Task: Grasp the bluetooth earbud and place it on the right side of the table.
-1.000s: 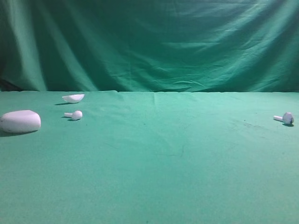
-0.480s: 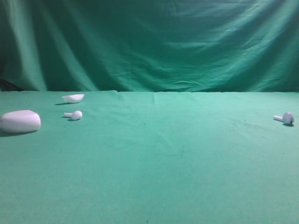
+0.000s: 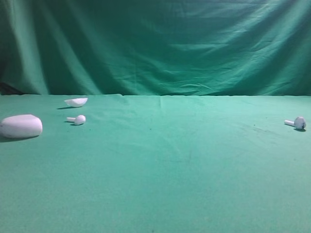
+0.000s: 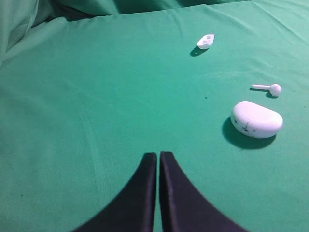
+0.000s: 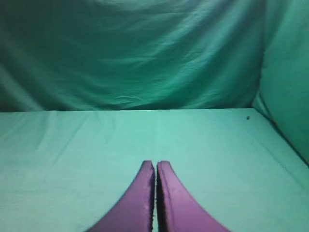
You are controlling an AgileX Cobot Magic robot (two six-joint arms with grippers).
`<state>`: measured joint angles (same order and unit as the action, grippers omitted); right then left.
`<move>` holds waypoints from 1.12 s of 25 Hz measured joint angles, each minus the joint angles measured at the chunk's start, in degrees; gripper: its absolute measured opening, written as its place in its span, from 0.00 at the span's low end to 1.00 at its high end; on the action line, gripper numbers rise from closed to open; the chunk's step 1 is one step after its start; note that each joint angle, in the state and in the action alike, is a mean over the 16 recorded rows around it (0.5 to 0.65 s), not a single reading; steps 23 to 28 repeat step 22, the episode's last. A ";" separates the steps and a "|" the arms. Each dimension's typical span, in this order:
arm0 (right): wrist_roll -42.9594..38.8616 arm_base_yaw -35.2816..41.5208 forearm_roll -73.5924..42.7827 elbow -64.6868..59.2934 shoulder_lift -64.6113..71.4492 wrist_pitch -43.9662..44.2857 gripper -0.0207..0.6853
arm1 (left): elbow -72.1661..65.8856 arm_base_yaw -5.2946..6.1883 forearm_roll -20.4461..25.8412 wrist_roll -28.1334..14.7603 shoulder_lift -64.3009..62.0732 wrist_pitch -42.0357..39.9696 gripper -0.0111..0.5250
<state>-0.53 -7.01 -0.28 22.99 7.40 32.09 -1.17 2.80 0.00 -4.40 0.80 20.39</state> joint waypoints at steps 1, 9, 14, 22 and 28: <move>-0.11 0.72 -0.18 -2.61 -1.13 -2.05 0.03 | 0.00 0.00 0.00 0.00 0.00 0.00 0.02; -1.43 4.56 -0.32 -19.24 -7.42 -11.42 0.03 | 0.00 0.00 0.00 0.00 0.00 0.00 0.02; -2.27 4.76 -0.25 -23.70 -7.92 -11.75 0.03 | 0.00 0.00 0.00 0.00 0.00 0.00 0.02; -2.59 4.76 -0.26 -24.58 -7.92 -9.42 0.03 | 0.00 0.00 0.00 0.00 0.00 0.00 0.02; -2.59 4.76 -0.26 -24.58 -7.92 -9.42 0.03 | 0.00 0.00 0.00 0.00 0.00 0.00 0.02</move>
